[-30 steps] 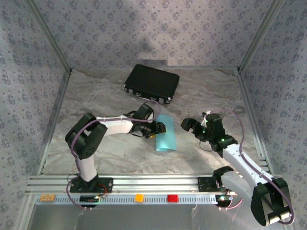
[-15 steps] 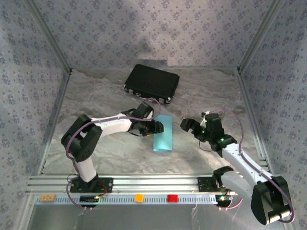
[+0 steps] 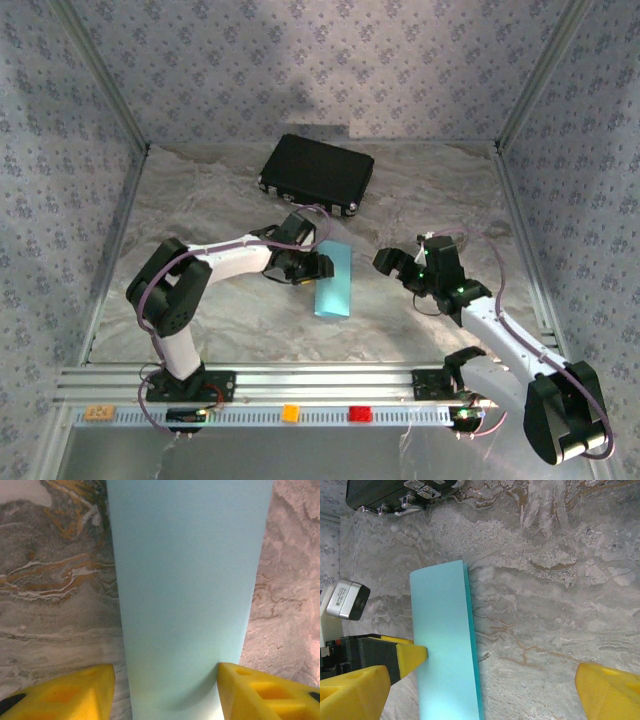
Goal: Fold a paper plane with a square sheet of paper (pick it up from the middle)
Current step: First fold the square sheet of paper in half at the center of the table.
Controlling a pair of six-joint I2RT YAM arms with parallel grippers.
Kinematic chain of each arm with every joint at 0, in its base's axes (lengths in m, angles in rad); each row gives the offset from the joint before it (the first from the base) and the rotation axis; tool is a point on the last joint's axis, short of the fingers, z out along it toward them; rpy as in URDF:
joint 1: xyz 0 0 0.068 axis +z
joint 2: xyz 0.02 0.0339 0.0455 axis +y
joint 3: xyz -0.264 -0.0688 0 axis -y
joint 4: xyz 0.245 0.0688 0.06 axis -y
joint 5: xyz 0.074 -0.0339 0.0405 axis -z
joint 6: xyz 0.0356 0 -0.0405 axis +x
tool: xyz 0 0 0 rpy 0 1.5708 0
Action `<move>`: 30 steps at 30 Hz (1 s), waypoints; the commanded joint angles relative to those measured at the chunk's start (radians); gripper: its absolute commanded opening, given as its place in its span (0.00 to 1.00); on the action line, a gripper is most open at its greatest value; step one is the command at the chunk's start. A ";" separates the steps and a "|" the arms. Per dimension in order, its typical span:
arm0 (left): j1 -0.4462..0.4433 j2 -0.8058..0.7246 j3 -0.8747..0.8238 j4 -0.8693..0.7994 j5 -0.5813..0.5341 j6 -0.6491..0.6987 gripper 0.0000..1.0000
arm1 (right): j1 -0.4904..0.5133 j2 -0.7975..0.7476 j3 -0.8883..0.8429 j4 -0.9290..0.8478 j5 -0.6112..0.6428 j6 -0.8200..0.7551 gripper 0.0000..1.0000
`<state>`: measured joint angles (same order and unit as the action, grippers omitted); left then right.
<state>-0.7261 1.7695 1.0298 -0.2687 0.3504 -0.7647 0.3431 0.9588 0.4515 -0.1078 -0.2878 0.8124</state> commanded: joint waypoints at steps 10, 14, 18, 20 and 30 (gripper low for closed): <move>0.014 0.031 0.010 -0.040 -0.028 -0.001 0.51 | 0.012 0.002 0.032 -0.024 0.025 0.004 0.97; 0.014 0.033 0.002 -0.035 -0.043 -0.022 0.51 | 0.012 0.004 0.031 -0.025 0.027 0.004 0.97; 0.015 0.038 -0.003 -0.030 -0.050 -0.035 0.51 | 0.012 0.005 0.030 -0.027 0.028 0.004 0.98; 0.014 0.048 0.007 -0.046 -0.051 -0.028 0.51 | 0.012 0.005 0.030 -0.029 0.030 0.007 0.98; 0.012 0.092 0.046 -0.104 -0.055 0.027 0.51 | 0.014 0.009 0.029 -0.033 0.032 0.009 0.98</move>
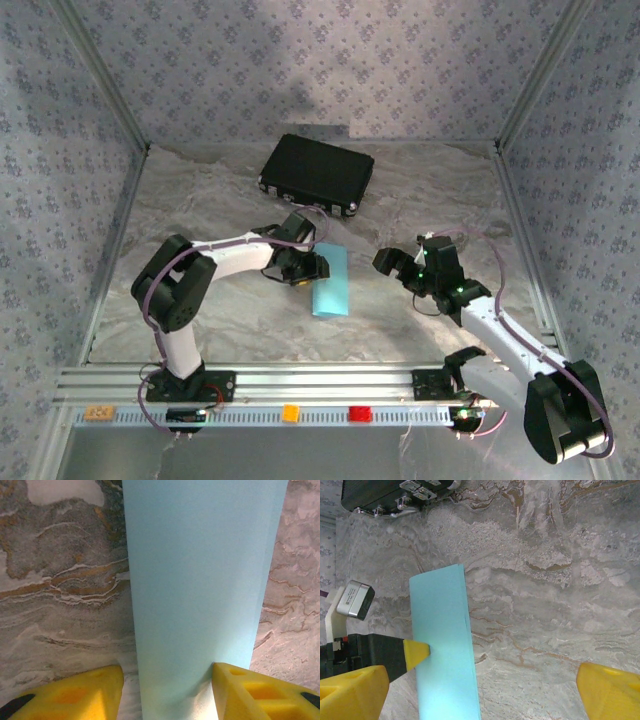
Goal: Fold a paper plane with a square sheet of paper (pick it up from the middle)
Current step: First fold the square sheet of paper in half at the center of the table.
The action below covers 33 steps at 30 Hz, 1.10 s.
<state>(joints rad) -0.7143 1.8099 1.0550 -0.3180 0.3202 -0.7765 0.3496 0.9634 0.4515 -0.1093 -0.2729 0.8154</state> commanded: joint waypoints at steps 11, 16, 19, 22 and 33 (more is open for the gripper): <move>-0.024 0.115 0.085 -0.140 -0.069 0.090 0.51 | 0.008 0.008 0.033 -0.037 0.020 0.007 0.98; -0.031 0.131 0.103 -0.160 -0.093 0.079 0.51 | 0.006 0.007 0.033 -0.039 0.020 0.006 0.99; -0.033 0.136 0.109 -0.164 -0.102 0.072 0.51 | 0.006 0.008 0.032 -0.038 0.022 0.008 0.99; -0.032 0.138 0.109 -0.163 -0.106 0.068 0.51 | 0.007 0.008 0.033 -0.041 0.023 0.006 0.99; -0.033 0.157 0.141 -0.194 -0.114 0.098 0.52 | 0.009 0.007 0.035 -0.045 0.023 0.009 0.99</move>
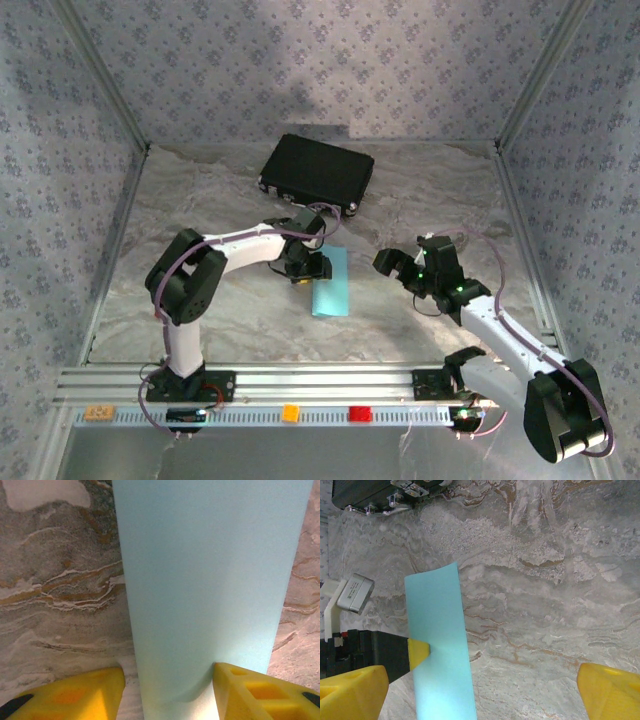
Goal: Fold a paper plane with a square sheet of paper (pick it up from the middle)
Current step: First fold the square sheet of paper in half at the center of the table.
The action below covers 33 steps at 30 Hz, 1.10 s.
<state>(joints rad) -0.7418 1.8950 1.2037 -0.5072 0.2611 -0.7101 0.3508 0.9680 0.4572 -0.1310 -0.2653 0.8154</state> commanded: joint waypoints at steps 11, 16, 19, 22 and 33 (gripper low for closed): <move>-0.006 0.081 -0.007 -0.002 -0.058 0.031 0.52 | 0.007 0.006 0.032 -0.021 0.015 0.009 0.99; -0.007 0.082 -0.010 0.000 -0.058 0.029 0.52 | 0.008 0.022 0.035 -0.015 -0.001 0.006 0.96; -0.006 0.081 -0.013 0.003 -0.061 0.020 0.52 | 0.011 0.035 0.038 -0.010 -0.009 0.006 0.95; -0.008 0.078 -0.018 0.013 -0.064 0.011 0.52 | 0.014 0.047 0.044 -0.012 -0.012 0.006 0.95; -0.012 0.101 -0.003 0.007 -0.069 0.012 0.52 | 0.018 0.052 0.047 -0.015 -0.007 0.005 0.95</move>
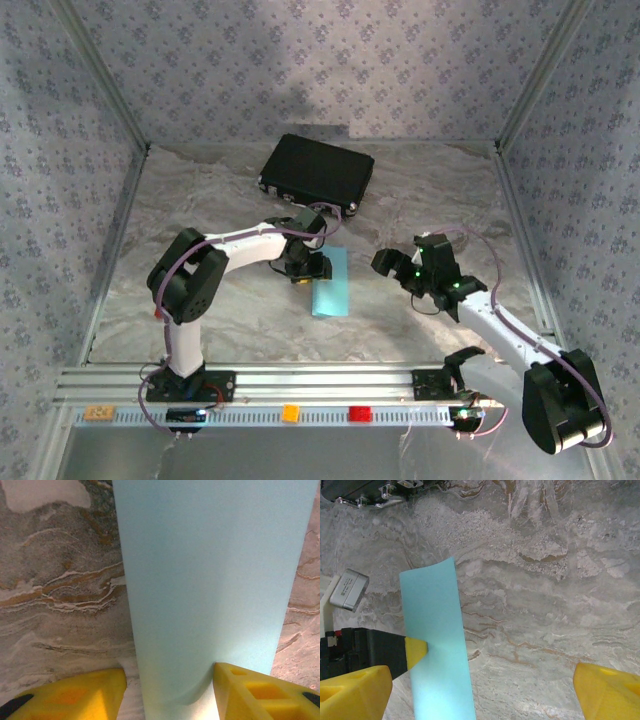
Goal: Fold a paper plane with a square sheet of paper (pick it up from the middle)
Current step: First fold the square sheet of paper in half at the center of the table.
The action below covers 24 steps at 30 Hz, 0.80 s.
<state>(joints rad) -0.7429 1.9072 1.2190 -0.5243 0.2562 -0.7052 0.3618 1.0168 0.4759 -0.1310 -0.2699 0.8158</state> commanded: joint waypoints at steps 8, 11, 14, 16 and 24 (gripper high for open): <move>-0.015 0.092 -0.021 0.021 -0.079 -0.003 0.53 | 0.008 0.006 0.030 -0.016 -0.002 0.003 0.95; -0.014 0.095 -0.024 0.023 -0.084 -0.012 0.53 | 0.008 0.006 0.032 -0.019 0.000 0.004 0.95; -0.015 0.099 -0.027 0.027 -0.084 -0.022 0.53 | 0.008 0.008 0.030 -0.019 0.001 0.005 0.95; -0.017 0.103 -0.027 0.029 -0.081 -0.026 0.53 | 0.008 0.009 0.030 -0.019 0.000 0.007 0.95; -0.019 0.112 -0.024 0.027 -0.078 -0.013 0.53 | 0.009 0.009 0.030 -0.021 0.001 0.006 0.95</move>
<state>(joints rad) -0.7494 1.9152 1.2285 -0.5320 0.2386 -0.7334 0.3649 1.0222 0.4797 -0.1310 -0.2699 0.8158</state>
